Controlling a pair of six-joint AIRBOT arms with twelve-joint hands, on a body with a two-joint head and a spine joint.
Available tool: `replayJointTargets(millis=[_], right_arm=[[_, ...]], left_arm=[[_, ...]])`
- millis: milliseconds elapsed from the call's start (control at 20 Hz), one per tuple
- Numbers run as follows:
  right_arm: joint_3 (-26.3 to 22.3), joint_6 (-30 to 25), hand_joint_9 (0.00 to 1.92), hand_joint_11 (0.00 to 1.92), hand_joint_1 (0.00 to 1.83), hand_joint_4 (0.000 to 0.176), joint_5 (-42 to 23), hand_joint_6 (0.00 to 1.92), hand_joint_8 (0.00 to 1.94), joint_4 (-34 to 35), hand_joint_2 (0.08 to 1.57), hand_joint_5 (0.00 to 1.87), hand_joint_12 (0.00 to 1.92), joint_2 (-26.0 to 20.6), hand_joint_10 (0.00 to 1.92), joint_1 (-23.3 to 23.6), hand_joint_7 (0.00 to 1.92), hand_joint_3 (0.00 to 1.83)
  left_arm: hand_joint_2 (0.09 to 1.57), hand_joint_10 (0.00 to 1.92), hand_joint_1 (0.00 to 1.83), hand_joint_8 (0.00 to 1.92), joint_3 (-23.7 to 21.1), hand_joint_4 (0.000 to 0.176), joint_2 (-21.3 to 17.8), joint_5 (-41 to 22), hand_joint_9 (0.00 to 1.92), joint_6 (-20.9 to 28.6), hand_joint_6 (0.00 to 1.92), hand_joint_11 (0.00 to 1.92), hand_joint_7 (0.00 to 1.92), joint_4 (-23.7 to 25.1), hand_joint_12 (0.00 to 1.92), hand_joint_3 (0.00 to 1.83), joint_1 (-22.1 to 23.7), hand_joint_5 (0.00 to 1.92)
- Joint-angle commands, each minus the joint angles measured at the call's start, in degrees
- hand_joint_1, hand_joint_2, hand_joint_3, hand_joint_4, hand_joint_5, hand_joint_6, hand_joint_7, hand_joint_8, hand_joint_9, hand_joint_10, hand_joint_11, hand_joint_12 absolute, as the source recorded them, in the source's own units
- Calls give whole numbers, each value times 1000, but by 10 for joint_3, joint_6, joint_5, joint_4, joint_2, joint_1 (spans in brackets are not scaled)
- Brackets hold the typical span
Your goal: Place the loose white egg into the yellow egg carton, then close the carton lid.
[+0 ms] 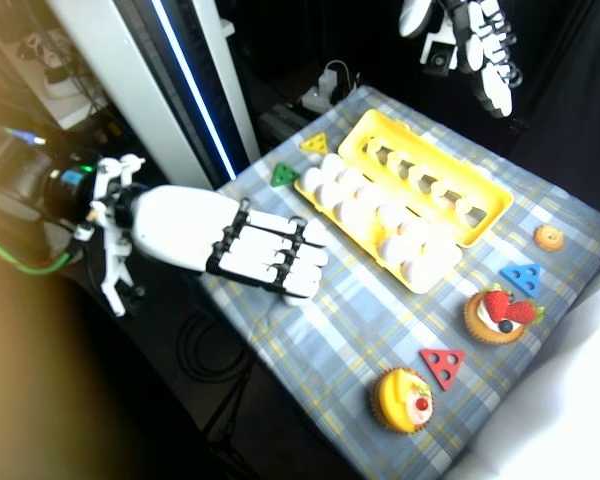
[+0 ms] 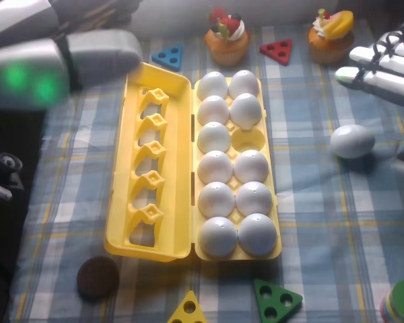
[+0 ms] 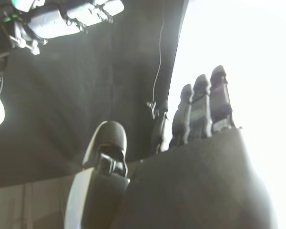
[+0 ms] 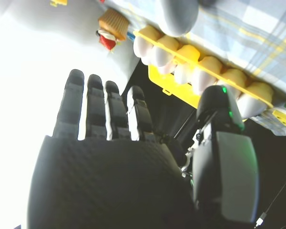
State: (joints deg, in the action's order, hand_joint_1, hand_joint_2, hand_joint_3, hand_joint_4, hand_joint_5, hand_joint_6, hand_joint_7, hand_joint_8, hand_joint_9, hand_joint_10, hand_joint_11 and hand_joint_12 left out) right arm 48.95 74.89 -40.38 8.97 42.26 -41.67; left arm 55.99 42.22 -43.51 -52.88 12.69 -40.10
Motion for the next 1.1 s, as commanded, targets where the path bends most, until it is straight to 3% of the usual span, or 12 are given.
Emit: replayJointTargets(millis=[0,50,150,200,300,400,500,650,700,850,1000,1050], right_arm=[[-2,1,0,0,1072,0,-72,386,727,-1,1105,3,1822,-6,1224,7,57,51],[-2,1,0,0,1084,0,-72,367,691,-2,1103,0,1791,-6,1146,7,60,30],[-2,1,0,0,1085,0,-71,274,609,-2,1114,0,1787,-4,979,7,50,14],[0,1,0,0,1084,0,-69,251,524,-2,1118,0,1718,0,873,7,58,10],[7,1,0,0,1088,0,-64,258,641,0,1125,0,1877,13,1022,7,14,7],[17,1,0,0,1041,0,-60,231,654,7,1127,0,1919,28,1145,7,0,7],[24,1,0,0,1010,0,-57,249,526,13,1143,0,1911,39,1049,7,0,13],[38,1,0,0,1025,0,-48,310,706,26,1143,0,1912,58,1150,7,0,9],[43,1,0,0,1041,0,-44,432,816,30,1132,0,1908,65,1210,7,0,2],[59,1,58,0,1083,0,-31,481,722,41,1112,31,1839,83,1270,8,141,0],[74,1,20,0,1102,0,-20,473,951,50,1125,60,1832,101,1411,11,116,2],[79,1,43,0,1106,0,-16,508,871,52,1125,88,1803,106,1377,13,132,1]], left_arm=[[1244,69,586,2,-1,42,-1,-70,99,3,15,0,101,-18,868,11,6,86],[1247,67,586,1,-2,51,-1,-70,102,3,12,0,102,-17,867,10,7,84],[1257,32,594,1,-2,55,2,-74,84,3,4,0,75,-17,654,3,7,80],[1254,27,605,3,-2,31,3,-76,94,3,8,0,89,-17,687,0,7,105],[1262,18,589,2,-2,18,3,-78,92,3,8,0,92,-17,695,3,7,123],[1280,6,539,0,-1,31,3,-78,63,3,1,0,63,-18,641,3,7,97],[1271,8,541,1,-1,37,3,-77,75,3,1,0,68,-19,670,0,6,98],[1278,3,546,1,0,44,4,-77,65,3,2,0,59,-22,632,1,5,91],[1288,0,533,1,0,41,4,-77,60,3,2,0,59,-23,575,2,5,95],[1298,2,562,1,0,38,4,-77,46,3,2,0,49,-23,596,2,4,83],[1302,6,546,2,1,50,4,-78,65,3,3,0,58,-24,640,1,3,81],[1310,1,535,1,1,48,4,-78,58,3,1,0,51,-24,619,2,3,77]])
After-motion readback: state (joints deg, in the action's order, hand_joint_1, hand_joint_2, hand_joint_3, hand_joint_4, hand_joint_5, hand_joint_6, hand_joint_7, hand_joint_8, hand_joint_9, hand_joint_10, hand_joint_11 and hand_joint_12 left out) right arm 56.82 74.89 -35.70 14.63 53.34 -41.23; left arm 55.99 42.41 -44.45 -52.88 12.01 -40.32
